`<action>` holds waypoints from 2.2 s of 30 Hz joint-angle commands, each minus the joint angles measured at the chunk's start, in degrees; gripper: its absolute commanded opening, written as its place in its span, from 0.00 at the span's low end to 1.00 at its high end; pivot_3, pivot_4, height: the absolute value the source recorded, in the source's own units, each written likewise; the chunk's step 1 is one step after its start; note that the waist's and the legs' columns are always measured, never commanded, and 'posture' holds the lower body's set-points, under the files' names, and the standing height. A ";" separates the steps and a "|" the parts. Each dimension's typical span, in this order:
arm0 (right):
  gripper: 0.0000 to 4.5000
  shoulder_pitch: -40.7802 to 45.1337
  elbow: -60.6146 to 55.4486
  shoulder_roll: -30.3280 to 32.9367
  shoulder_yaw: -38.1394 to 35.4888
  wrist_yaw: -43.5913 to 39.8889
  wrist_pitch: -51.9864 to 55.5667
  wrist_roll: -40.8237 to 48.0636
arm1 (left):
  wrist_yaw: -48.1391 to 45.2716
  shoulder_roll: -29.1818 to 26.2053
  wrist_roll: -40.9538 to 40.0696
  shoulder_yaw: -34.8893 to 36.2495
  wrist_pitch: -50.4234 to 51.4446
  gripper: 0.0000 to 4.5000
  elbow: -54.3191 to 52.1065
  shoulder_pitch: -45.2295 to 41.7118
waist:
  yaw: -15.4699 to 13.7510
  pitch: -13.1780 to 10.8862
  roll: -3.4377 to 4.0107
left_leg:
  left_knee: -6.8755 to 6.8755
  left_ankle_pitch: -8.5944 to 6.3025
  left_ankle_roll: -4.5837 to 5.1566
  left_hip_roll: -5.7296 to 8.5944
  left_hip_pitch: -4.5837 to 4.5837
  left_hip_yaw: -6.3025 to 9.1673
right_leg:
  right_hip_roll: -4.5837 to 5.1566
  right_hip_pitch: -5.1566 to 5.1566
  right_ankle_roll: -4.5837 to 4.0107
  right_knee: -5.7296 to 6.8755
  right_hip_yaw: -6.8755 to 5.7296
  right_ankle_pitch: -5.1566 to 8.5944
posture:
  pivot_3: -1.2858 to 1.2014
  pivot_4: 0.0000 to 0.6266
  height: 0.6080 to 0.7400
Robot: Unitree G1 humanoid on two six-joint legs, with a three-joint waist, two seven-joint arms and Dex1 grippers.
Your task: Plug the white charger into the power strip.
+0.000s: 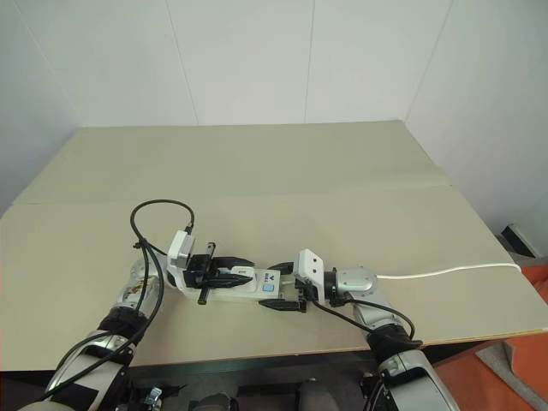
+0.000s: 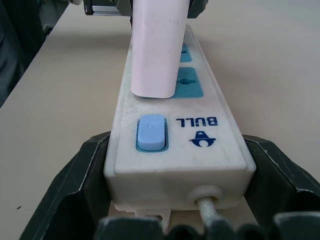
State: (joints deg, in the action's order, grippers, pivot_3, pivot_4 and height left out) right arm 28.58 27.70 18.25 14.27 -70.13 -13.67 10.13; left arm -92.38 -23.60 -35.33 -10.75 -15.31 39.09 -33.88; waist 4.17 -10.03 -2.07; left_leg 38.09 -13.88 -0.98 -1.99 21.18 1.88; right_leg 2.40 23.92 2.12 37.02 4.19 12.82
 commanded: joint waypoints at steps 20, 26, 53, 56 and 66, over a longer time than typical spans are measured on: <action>0.76 -0.06 2.07 0.40 1.01 -0.26 -2.71 -1.90 | -0.12 0.13 1.81 3.59 0.60 0.99 2.35 0.61 | -0.17 0.31 0.40 | -0.02 0.00 0.00 0.02 -0.01 0.00 | 0.01 -0.05 0.02 -0.04 0.01 0.03 | 0.52 0.24 1.00; 0.76 -0.05 2.03 0.67 1.03 -0.38 -2.85 -1.82 | -0.12 -1.38 -2.28 6.33 6.37 0.99 -4.72 0.20 | -0.12 0.30 0.39 | -0.02 0.00 0.00 0.01 0.05 0.00 | 0.01 0.02 0.02 -0.05 0.00 0.03 | 0.52 0.24 1.00; 0.99 -8.64 -24.73 28.96 -17.41 -11.43 8.98 13.93 | 9.37 -23.51 0.95 26.02 25.00 1.00 -25.40 14.04 | -1.34 -0.58 0.21 | -0.11 0.00 -0.01 -0.01 0.56 0.04 | 0.08 0.42 0.03 -0.27 -0.14 0.05 | 0.52 0.24 1.00; 0.99 -13.41 -27.52 33.90 -22.10 -11.45 10.90 15.60 | 10.70 -25.83 3.88 26.18 23.86 1.00 -27.99 18.14 | -1.67 -0.60 0.20 | -0.12 0.00 -0.01 -0.04 0.54 -0.03 | 0.10 0.42 -0.08 -0.30 -0.13 0.12 | 0.52 0.24 1.00; 0.99 -22.77 -35.17 35.93 -28.84 -5.89 13.75 16.33 | 11.15 -25.32 2.94 28.04 22.62 1.00 -28.59 20.49 | -1.65 -0.62 0.19 | -0.12 0.00 -0.01 -0.08 0.52 -0.13 | 0.09 0.43 -0.10 -0.29 -0.11 0.16 | 0.52 0.24 1.00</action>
State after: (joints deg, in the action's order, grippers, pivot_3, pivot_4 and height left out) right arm 5.83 -4.64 53.56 -12.32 -77.15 -0.74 25.11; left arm -80.66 -48.29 -31.58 15.81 8.31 11.54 -12.50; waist 2.52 -10.65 -1.88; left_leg 37.97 -13.89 -0.99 -2.08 21.71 1.75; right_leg 2.49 24.35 2.03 36.74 4.08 12.97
